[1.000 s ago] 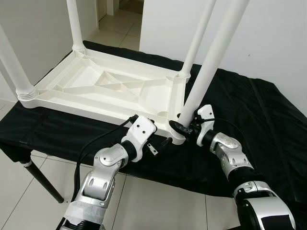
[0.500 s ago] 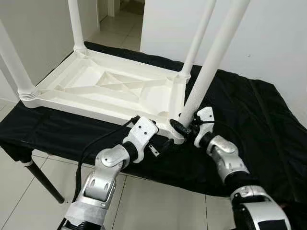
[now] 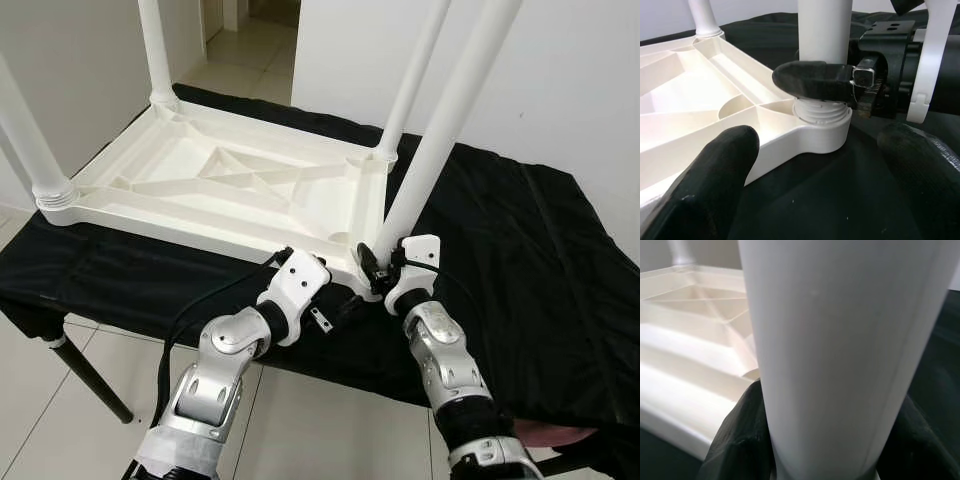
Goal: Building children table
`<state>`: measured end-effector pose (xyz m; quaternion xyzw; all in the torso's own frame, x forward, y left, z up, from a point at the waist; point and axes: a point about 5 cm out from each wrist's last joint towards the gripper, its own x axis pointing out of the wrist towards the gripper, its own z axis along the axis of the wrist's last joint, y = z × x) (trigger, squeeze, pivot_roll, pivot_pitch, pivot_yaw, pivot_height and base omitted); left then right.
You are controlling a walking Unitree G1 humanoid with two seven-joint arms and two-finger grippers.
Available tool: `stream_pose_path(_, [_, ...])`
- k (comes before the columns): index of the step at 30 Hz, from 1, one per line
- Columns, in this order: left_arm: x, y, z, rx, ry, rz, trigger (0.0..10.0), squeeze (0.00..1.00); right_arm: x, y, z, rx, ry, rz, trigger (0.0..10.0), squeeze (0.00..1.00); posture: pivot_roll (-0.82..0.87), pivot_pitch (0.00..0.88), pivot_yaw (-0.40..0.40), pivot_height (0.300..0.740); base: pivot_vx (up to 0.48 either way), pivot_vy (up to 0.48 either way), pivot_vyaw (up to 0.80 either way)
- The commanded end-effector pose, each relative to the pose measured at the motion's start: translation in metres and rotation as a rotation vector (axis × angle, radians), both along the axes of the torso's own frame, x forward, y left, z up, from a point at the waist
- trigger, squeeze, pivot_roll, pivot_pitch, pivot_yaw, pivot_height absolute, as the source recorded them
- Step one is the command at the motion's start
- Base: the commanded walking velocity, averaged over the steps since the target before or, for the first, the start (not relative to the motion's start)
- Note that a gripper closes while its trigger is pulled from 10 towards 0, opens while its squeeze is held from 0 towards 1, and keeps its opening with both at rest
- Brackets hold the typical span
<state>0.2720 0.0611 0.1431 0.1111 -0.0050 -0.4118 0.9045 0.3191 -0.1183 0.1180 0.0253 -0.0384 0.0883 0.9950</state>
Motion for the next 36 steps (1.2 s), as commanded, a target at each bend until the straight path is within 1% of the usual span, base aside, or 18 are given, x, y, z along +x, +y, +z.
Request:
stream_pose_path(1, [0.001, 0.001, -0.002, -0.013, -0.004, 0.077, 10.0, 0.0, -0.008, -0.003, -0.012, -0.06, 0.075, -0.12, 10.0, 0.0, 0.02, 0.0, -0.109, 0.74, 0.0, 0.0, 0.0])
stream_pose_path(3, [0.001, 0.001, -0.002, -0.013, -0.004, 0.077, 10.0, 0.0, -0.008, -0.003, -0.012, -0.06, 0.075, -0.12, 10.0, 0.0, 0.02, 0.0, -0.109, 0.74, 0.0, 0.0, 0.0])
stream_pose_path(4, [0.001, 0.002, -0.002, -0.016, -0.001, 0.083, 10.0, 0.0, -0.011, 0.001, -0.01, -0.046, 0.085, -0.148, 10.0, 0.0, 0.01, 0.0, -0.111, 0.74, 0.0, 0.0, 0.0])
stream_pose_path(7, [0.0, 0.003, -0.003, -0.018, 0.003, 0.088, 10.0, 0.0, -0.015, 0.01, -0.009, -0.037, 0.088, -0.129, 10.0, 0.0, 0.01, 0.0, -0.112, 0.74, 0.0, 0.0, 0.0])
stream_pose_path(11, [-0.002, 0.004, -0.005, -0.013, 0.007, 0.089, 10.0, 0.0, -0.016, 0.009, -0.007, -0.036, 0.095, -0.123, 10.0, 0.0, 0.01, 0.0, -0.112, 0.74, 0.0, 0.0, 0.0])
stream_pose_path(12, [-0.003, 0.004, -0.005, -0.013, 0.007, 0.089, 10.0, 0.0, -0.017, 0.009, -0.006, -0.033, 0.095, -0.126, 10.0, 1.0, 0.01, 0.0, -0.112, 0.74, 0.0, 0.0, 0.0])
stream_pose_path(17, [-0.002, 0.006, -0.004, -0.01, 0.007, 0.098, 10.0, 0.0, -0.019, 0.007, -0.006, -0.043, 0.104, -0.13, 10.0, 1.0, 0.01, 0.0, -0.11, 0.74, 0.0, 0.0, 0.0])
stream_pose_path(20, [-0.002, 0.007, -0.005, 0.001, 0.001, 0.101, 10.0, 0.0, -0.019, 0.005, -0.003, -0.011, 0.116, -0.088, 10.0, 1.0, 0.01, 0.0, -0.109, 0.74, 0.0, 0.0, 0.0])
stream_pose_path(23, [-0.002, 0.007, -0.004, 0.003, -0.001, 0.1, 10.0, 0.0, -0.019, 0.004, 0.001, -0.012, 0.106, -0.069, 10.0, 1.0, 0.01, 0.0, -0.109, 0.74, 0.0, 0.0, 0.0])
stream_pose_path(25, [-0.002, 0.007, -0.004, 0.0, -0.002, 0.101, 10.0, 0.0, -0.018, 0.0, 0.006, -0.01, 0.089, -0.008, 10.0, 1.0, 0.02, 0.0, -0.11, 0.74, 0.0, 0.0, 0.0])
stream_pose_path(26, [-0.002, 0.007, -0.003, -0.001, -0.002, 0.102, 10.0, 0.0, -0.018, -0.001, 0.007, -0.007, 0.085, 0.024, 10.0, 0.64, 0.02, 0.0, -0.11, 0.74, 0.0, 0.0, 0.0])
stream_pose_path(27, [-0.002, 0.007, -0.003, -0.001, -0.004, 0.104, 10.0, 0.0, -0.017, -0.003, 0.008, -0.005, 0.08, 0.066, 10.0, 0.0, 0.02, 0.0, -0.109, 0.74, 0.0, 0.0, 0.0])
stream_pose_path(30, [-0.002, 0.007, -0.003, 0.0, -0.005, 0.105, 10.0, 0.0, -0.016, -0.004, 0.009, -0.006, 0.075, 0.103, 10.0, 0.0, 0.02, 0.0, -0.109, 0.74, 0.0, 0.0, 0.0])
stream_pose_path(31, [0.0, 0.007, -0.002, 0.002, -0.008, 0.108, 10.0, 0.0, -0.013, -0.01, 0.011, -0.04, 0.05, 0.176, 10.0, 0.0, 0.03, 0.0, -0.109, 0.74, 0.0, 0.0, 0.0])
stream_pose_path(32, [0.0, 0.007, -0.002, 0.003, -0.009, 0.109, 10.0, 0.0, -0.012, -0.012, 0.012, -0.052, 0.041, 0.207, 10.0, 0.0, 0.03, 0.0, -0.109, 0.74, 0.0, 0.0, 0.0])
stream_pose_path(33, [0.0, 0.007, -0.002, 0.003, -0.009, 0.109, 10.0, 0.0, -0.012, -0.012, 0.012, -0.052, 0.041, 0.207, 10.0, 0.0, 0.03, 0.0, -0.109, 0.74, 0.0, 0.0, 0.0])
stream_pose_path(35, [0.002, 0.008, -0.001, 0.006, -0.013, 0.111, 10.0, 0.0, -0.009, -0.018, 0.013, -0.087, 0.017, 0.293, 10.0, 0.0, 0.03, 0.0, -0.106, 0.74, 0.0, 0.0, 0.0])
stream_pose_path(36, [0.002, 0.008, -0.001, 0.006, -0.013, 0.111, 10.0, 0.0, -0.009, -0.018, 0.013, -0.087, 0.017, 0.293, 10.0, 0.0, 0.03, 0.0, -0.106, 0.74, 0.0, 0.0, 0.0])
